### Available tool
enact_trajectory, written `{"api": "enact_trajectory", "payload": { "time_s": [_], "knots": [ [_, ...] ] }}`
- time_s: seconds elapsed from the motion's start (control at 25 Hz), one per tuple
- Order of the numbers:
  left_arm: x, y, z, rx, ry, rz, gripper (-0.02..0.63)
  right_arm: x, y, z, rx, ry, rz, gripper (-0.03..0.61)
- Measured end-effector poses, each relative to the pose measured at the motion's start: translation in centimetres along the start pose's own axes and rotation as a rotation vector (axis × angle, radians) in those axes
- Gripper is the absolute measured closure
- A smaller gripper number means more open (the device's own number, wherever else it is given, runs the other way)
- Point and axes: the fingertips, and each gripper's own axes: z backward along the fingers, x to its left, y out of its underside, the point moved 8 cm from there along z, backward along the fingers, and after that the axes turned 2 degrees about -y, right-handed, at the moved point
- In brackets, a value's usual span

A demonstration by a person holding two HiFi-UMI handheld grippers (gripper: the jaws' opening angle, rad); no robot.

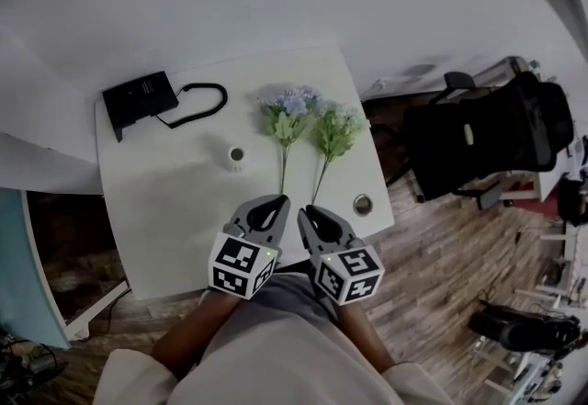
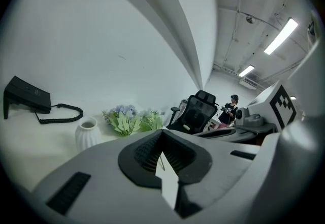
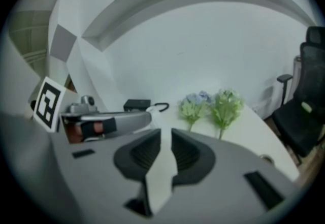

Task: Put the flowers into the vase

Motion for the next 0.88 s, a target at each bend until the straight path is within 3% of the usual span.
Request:
{"api": "enact_trajectory", "payload": {
  "time_s": [0.08,0.4,0.88],
  "knots": [
    [0.1,0.0,-0.3,0.000,0.002,0.015,0.591,-0.7,-0.2,0.0,-0.001,0.016,-0.009,0.500],
    [-0.1,0.3,-1.5,0.026,0.037,0.030,0.591,-3.5,-0.8,-0.9,0.020,0.050,-0.044,0.495],
    [0.7,0.9,-2.3,0.065,0.023,0.054,0.591,-7.2,-1.0,-2.6,0.099,0.075,-0.091,0.457]
  ]
}}
